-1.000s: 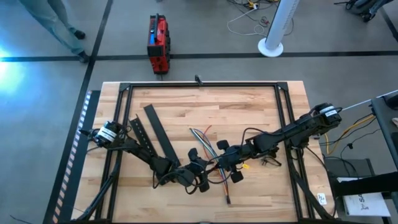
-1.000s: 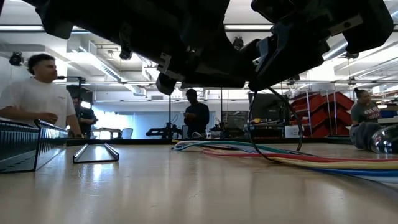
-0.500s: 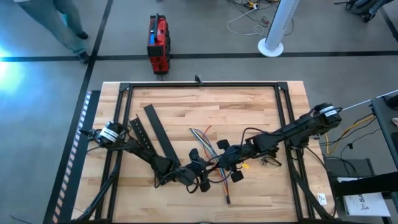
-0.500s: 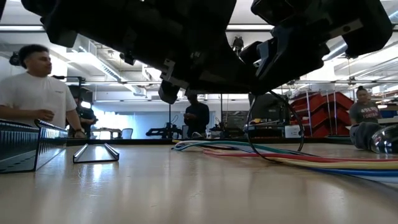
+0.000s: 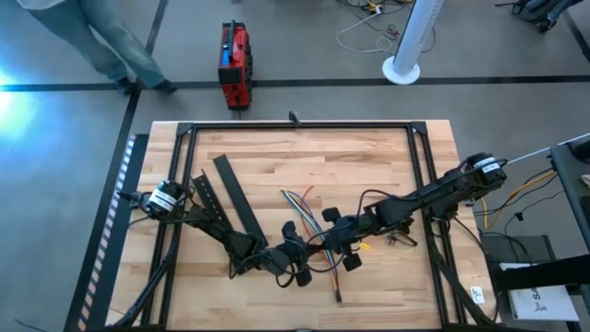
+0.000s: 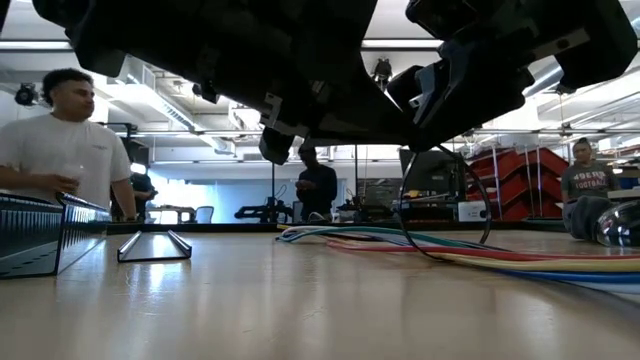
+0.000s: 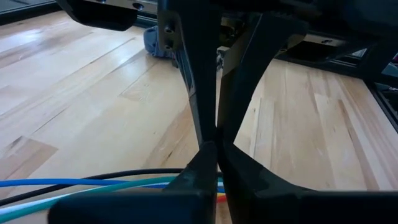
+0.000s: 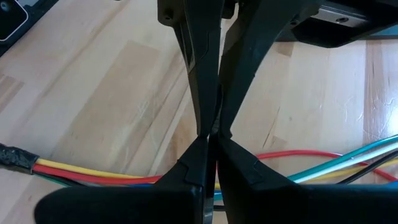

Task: Ziptie cables
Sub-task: Wrap the cable wires with the black zip tie

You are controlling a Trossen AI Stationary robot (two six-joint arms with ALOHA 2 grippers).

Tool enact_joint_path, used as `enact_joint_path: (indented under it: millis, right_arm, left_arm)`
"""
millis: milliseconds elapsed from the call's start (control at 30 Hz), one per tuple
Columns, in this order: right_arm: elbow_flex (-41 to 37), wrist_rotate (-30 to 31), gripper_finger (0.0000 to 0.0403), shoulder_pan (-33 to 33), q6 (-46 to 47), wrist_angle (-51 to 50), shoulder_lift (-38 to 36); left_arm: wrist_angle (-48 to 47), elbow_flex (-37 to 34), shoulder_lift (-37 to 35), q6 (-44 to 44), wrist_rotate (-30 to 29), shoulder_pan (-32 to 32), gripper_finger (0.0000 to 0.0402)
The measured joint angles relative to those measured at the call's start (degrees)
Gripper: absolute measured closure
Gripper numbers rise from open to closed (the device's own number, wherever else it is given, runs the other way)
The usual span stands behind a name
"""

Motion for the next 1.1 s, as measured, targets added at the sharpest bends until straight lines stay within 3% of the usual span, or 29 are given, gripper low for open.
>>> enact_joint_path:
  millis: [600,1100]
  right_arm:
    - [0.1,0.1,0.0394,0.0,0.9,-0.3,-0.1]
    - [0.1,-0.4,0.0394,0.0,0.8,-2.4,-0.3]
  left_arm:
    - [-2.6,0.0,-1.9,-0.1,-0.9,-0.8,0.0401]
    - [-19.1,-0.2,-10.6,-2.7,-11.5,-4.5,0.0401]
